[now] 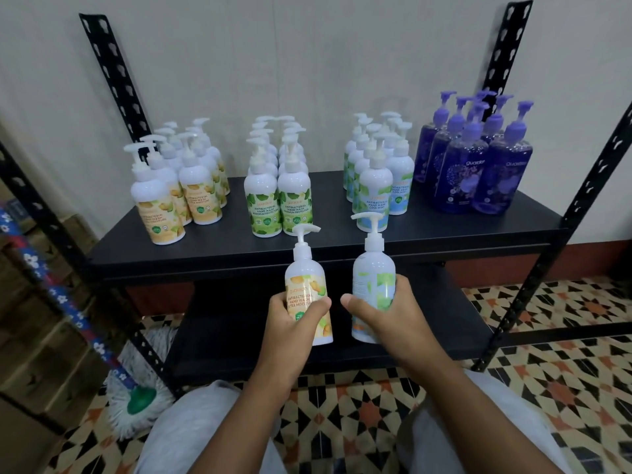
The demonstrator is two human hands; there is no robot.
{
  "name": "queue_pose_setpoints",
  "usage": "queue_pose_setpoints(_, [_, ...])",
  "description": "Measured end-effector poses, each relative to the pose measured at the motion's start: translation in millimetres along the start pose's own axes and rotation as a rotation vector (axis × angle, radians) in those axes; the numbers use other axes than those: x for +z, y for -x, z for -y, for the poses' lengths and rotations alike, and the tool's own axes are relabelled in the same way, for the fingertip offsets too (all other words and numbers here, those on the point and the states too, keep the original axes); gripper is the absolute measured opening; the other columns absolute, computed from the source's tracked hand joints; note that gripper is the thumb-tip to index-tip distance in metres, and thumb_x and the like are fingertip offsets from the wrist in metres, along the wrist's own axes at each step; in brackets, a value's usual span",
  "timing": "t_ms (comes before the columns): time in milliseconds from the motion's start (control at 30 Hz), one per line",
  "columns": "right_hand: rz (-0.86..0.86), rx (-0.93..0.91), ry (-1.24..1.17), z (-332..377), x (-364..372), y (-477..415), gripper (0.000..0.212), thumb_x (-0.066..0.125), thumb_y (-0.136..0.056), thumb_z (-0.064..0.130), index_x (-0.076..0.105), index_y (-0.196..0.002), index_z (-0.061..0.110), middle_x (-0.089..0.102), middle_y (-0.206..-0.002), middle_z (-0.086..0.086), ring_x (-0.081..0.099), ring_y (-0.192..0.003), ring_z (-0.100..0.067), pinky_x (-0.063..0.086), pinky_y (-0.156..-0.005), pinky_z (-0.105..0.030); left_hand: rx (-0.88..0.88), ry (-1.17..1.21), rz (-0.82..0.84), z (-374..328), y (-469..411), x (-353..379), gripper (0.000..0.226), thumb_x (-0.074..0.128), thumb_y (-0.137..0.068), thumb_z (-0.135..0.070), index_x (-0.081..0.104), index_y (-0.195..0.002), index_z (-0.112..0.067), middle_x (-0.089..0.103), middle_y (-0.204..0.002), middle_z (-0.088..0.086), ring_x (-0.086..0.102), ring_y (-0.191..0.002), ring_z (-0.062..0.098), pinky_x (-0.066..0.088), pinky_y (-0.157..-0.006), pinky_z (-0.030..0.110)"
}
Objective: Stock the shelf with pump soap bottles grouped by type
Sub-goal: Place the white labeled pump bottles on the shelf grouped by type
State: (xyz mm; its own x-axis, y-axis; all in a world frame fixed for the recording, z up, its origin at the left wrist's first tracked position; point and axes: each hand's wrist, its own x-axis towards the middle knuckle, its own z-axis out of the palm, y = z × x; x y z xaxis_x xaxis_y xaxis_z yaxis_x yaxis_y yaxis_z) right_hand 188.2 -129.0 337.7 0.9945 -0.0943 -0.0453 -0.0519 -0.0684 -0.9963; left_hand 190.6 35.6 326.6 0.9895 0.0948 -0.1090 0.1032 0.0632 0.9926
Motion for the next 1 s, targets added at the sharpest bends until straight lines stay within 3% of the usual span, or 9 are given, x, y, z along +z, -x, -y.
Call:
queue_pose_setpoints(100, [0.036,0.021,-0.001,0,-1,1,0.033,0.065,-0.092,0.025,0.05,-0.121,0.027,0.064,-0.114,-0.002,0.067,-0.099,-0.014,0.056,-0.07,-0.024,0.001,0.007,-0.003,0,0,0,0.036,0.074,-0.089,-0.032,0.051,-0.116,-0.027,0.07,-0.111,0.009,0.074,-0.095,0.024,0.062,-0.081,0.041])
queue_pose_setpoints(167, [0.038,0.001,0.0,-1,-2,1,0.029,0.07,-0.09,0.023,0.057,-0.116,0.025,0.069,-0.11,-0.003,0.07,-0.095,-0.014,0.057,-0.07,-0.024,0.008,-0.006,-0.011,0,1,-1,0.039,0.075,-0.089,-0.032,0.052,-0.119,-0.025,0.07,-0.111,0.008,0.074,-0.094,0.023,0.062,-0.081,0.039])
queue_pose_setpoints(233, [0.023,-0.029,0.005,0,-2,2,0.035,0.082,-0.082,0.031,0.063,-0.11,0.023,0.073,-0.101,0.0,0.073,-0.088,-0.01,0.057,-0.068,-0.021,0.021,-0.02,-0.015,-1,2,-1,0.042,0.076,-0.087,-0.033,0.053,-0.122,-0.025,0.072,-0.11,0.006,0.074,-0.092,0.02,0.062,-0.079,0.037])
queue_pose_setpoints(333, [-0.011,-0.053,0.009,-1,-1,1,0.051,0.088,-0.066,0.044,0.063,-0.105,0.022,0.071,-0.1,-0.005,0.073,-0.088,-0.016,0.06,-0.072,-0.028,0.049,-0.044,-0.014,-3,4,-1,0.045,0.079,-0.084,-0.035,0.056,-0.122,-0.025,0.073,-0.106,0.001,0.075,-0.087,0.012,0.059,-0.07,0.026])
queue_pose_setpoints(500, [-0.068,-0.048,0.009,0,-4,0,0.052,0.089,-0.073,0.038,0.056,-0.109,0.022,0.068,-0.102,-0.004,0.071,-0.09,-0.017,0.059,-0.071,-0.029,0.076,-0.06,0.015,-4,6,1,0.032,0.078,-0.085,-0.033,0.067,-0.114,-0.026,0.075,-0.099,-0.002,0.074,-0.083,0.008,0.055,-0.063,0.018])
queue_pose_setpoints(667, [-0.053,-0.009,0.011,3,-7,-2,0.059,0.089,-0.073,0.036,0.049,-0.115,0.022,0.064,-0.108,-0.003,0.069,-0.096,-0.015,0.061,-0.075,-0.031,0.079,-0.025,0.03,-5,3,6,0.031,0.076,-0.087,-0.032,0.066,-0.116,-0.026,0.075,-0.102,-0.001,0.074,-0.09,0.013,0.06,-0.074,0.028])
queue_pose_setpoints(800, [-0.034,-0.011,0.015,8,-13,-8,0.064,0.088,-0.076,0.021,0.044,-0.122,0.021,0.062,-0.11,-0.002,0.067,-0.096,-0.013,0.056,-0.068,-0.02,0.103,-0.02,0.054,-11,-6,14,0.031,0.076,-0.087,-0.027,0.065,-0.116,-0.024,0.075,-0.103,0.001,0.074,-0.092,0.016,0.061,-0.079,0.034])
queue_pose_setpoints(1000, [-0.083,-0.152,0.027,25,-31,-32,0.057,0.086,-0.076,0.016,0.05,-0.119,0.023,0.067,-0.103,0.0,0.069,-0.09,-0.01,0.057,-0.068,-0.022,0.172,0.037,0.098,-34,-27,30,0.04,0.078,-0.086,-0.02,0.056,-0.119,-0.022,0.075,-0.103,0.004,0.077,-0.088,0.024,0.063,-0.08,0.042])
